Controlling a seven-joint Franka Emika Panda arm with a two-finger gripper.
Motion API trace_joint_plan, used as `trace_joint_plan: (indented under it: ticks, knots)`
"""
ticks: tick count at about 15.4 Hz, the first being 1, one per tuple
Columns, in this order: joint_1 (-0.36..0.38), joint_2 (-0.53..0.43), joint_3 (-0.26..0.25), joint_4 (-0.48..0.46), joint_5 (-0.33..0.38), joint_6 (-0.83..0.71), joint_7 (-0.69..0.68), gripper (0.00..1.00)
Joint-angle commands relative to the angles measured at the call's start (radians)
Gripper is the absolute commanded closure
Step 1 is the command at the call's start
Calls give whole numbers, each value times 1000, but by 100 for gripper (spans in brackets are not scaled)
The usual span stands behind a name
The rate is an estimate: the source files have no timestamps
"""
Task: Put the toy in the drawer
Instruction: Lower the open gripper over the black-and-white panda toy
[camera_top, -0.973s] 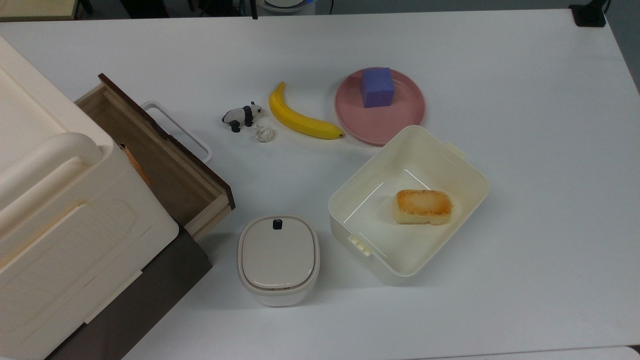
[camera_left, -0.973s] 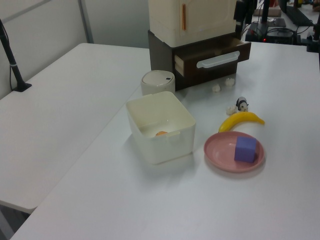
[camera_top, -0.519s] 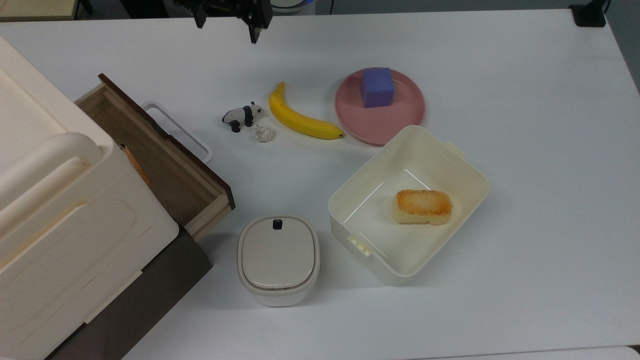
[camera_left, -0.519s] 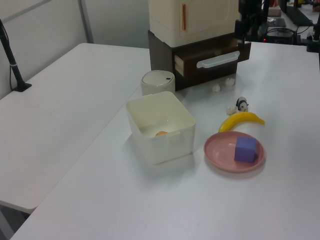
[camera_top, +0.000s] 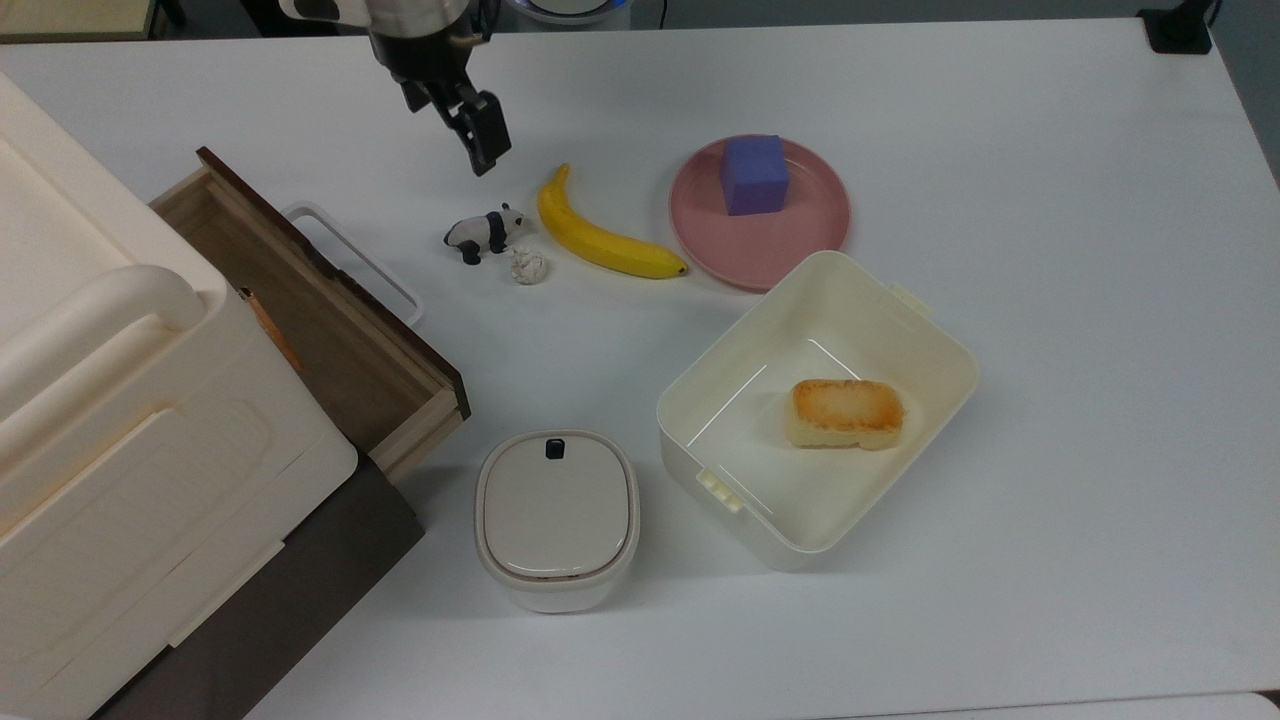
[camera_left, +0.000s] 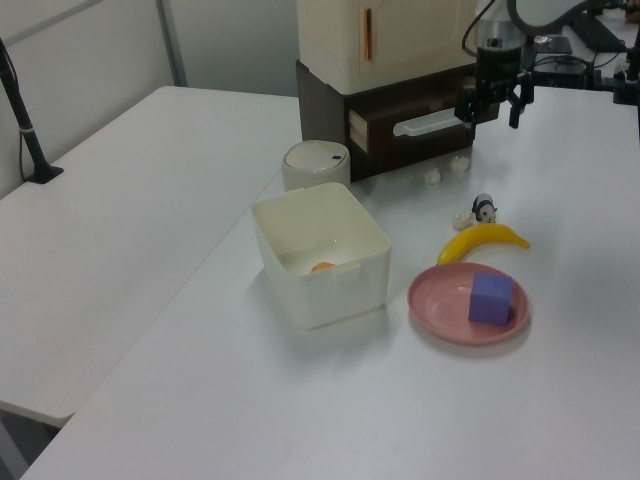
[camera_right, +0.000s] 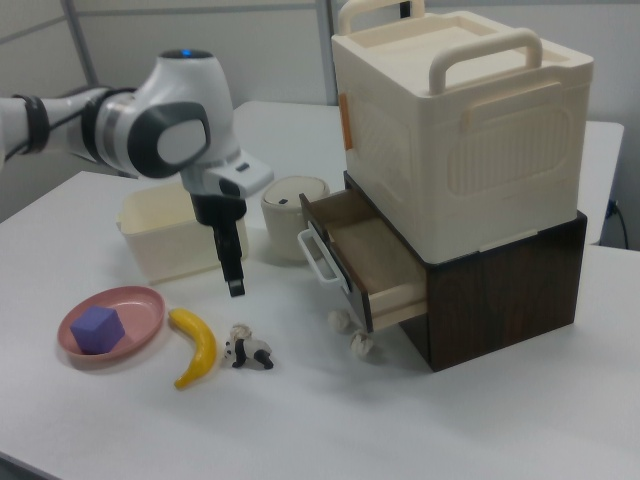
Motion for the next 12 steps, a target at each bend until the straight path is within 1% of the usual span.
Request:
trace_joint_plan:
  ticks: [1,3,6,9,12]
  knots:
    - [8,30,-1,-60,-25,72,108,0]
    - [16,44,2,-95,-74,104,165,0]
    - [18,85,10,-154,-122,179,217,0]
    - [44,147,10,-154,-171,213,286,0]
    - [45,197,10,-152,-206,241,323,0]
